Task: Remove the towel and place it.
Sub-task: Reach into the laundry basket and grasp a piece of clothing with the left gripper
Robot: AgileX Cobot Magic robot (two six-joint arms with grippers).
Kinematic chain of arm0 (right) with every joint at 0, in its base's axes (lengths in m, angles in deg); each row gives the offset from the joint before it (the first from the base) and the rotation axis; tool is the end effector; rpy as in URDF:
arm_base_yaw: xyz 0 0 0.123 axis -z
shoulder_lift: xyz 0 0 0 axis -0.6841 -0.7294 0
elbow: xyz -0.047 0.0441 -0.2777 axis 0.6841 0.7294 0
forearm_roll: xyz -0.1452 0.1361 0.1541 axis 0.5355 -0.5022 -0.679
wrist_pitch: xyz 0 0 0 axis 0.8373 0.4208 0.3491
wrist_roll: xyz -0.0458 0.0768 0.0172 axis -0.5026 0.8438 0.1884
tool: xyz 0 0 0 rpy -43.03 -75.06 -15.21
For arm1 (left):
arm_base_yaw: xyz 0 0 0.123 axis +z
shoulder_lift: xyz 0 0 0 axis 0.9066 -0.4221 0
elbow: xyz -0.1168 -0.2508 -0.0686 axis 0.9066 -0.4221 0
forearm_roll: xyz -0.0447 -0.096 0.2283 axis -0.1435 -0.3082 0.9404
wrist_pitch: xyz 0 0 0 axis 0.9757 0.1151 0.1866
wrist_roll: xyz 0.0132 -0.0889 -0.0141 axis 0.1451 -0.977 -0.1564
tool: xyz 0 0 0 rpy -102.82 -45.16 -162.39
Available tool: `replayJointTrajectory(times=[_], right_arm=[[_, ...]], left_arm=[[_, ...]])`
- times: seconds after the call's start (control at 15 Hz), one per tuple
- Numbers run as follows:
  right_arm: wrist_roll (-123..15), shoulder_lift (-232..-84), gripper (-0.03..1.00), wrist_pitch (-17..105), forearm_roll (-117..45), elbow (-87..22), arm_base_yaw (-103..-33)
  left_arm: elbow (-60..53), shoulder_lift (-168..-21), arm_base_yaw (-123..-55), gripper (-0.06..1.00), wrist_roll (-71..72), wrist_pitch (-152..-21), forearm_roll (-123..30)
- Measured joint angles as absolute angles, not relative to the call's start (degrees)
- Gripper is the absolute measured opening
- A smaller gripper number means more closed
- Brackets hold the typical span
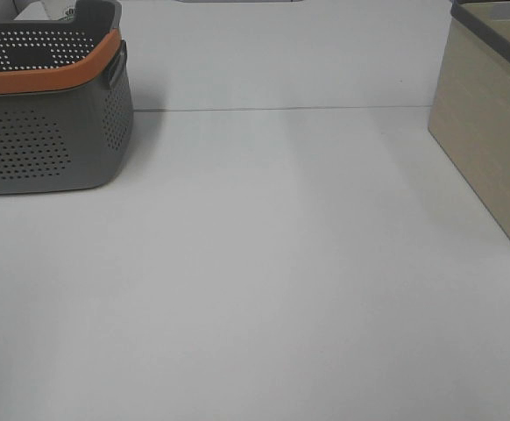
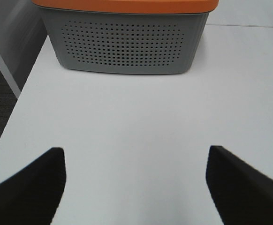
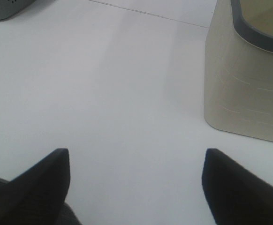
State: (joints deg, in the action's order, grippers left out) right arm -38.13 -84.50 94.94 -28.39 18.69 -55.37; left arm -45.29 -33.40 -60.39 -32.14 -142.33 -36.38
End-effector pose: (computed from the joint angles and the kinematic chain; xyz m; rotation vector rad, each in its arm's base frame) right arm -0.0052 -0.0012 0.2791 -0.3378 1.9978 0.0575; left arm 0.0143 -0.0031 0.3228 -0.0637 2.0712 -0.0035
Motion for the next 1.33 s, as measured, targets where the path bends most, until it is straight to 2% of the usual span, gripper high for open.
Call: replayJointTrajectory(times=[0.87, 1.33], right_arm=[[-38.1, -84.5, 0.76, 94.9, -28.4, 18.7, -55.4], [-38.1, -84.5, 0.76, 94.9, -28.4, 18.7, -55.4]], left_arm=[[-27.7, -60.1, -60.4, 0.76, -32.3, -140.3, -36.4], [-10.7, -86.1, -60.4, 0.76, -34.9, -136.1, -36.6]])
